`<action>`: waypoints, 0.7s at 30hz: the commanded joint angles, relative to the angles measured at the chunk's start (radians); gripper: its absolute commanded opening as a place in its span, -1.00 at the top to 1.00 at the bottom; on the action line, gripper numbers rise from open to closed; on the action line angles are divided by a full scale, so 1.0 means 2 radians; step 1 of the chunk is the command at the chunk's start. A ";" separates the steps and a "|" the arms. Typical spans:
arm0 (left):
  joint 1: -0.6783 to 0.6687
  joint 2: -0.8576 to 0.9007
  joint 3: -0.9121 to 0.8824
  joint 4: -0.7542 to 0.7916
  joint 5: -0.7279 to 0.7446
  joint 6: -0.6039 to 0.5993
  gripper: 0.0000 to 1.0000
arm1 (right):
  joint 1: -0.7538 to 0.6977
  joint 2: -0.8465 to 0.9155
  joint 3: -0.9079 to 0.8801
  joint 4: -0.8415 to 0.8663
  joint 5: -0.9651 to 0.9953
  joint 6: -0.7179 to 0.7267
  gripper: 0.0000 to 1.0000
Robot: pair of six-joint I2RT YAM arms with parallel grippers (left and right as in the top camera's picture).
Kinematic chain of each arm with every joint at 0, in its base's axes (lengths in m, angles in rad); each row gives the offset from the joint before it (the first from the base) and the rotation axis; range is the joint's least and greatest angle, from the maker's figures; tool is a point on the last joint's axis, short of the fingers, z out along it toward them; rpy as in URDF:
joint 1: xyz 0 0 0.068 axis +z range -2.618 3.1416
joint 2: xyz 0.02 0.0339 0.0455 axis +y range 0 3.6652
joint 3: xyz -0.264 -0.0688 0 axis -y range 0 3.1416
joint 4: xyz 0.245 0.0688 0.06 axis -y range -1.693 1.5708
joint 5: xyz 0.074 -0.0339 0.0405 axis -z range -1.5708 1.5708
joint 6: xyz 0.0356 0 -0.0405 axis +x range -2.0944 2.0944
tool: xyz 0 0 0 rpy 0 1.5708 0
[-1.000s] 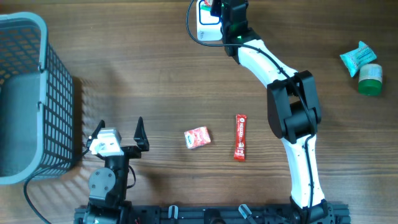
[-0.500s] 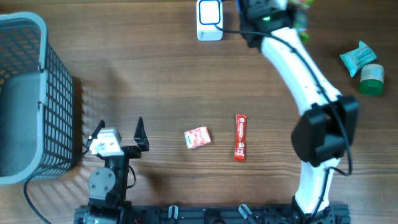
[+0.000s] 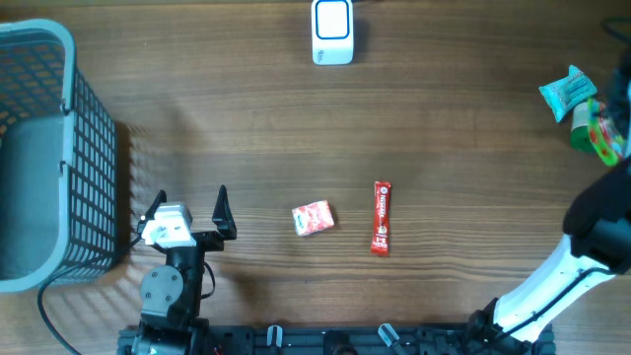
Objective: Scan the item barcode
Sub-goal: 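Carry the Haribo bag right and drop it at the right edge, then grasp the red Nescafe stick with the right gripper and lift it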
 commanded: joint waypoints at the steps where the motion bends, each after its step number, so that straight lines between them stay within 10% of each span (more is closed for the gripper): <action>1: 0.003 -0.001 -0.002 0.000 -0.004 -0.007 -1.00 | -0.019 0.002 -0.016 0.000 -0.052 -0.022 -0.62; 2: 0.003 -0.001 -0.002 0.000 -0.004 -0.007 -1.00 | -0.024 -0.004 -0.008 0.008 -0.091 -0.063 -0.99; 9: 0.003 -0.001 -0.002 0.000 -0.004 -0.007 -1.00 | 0.040 -0.068 0.015 -0.066 -0.473 -0.102 -0.99; 14: 0.003 -0.001 -0.002 0.000 -0.004 -0.007 -1.00 | 0.217 -0.067 -0.023 -0.134 -0.422 -0.194 -1.00; 21: 0.003 -0.001 -0.002 0.000 -0.004 -0.007 -1.00 | 0.441 -0.066 -0.202 -0.090 -0.343 -0.125 -0.82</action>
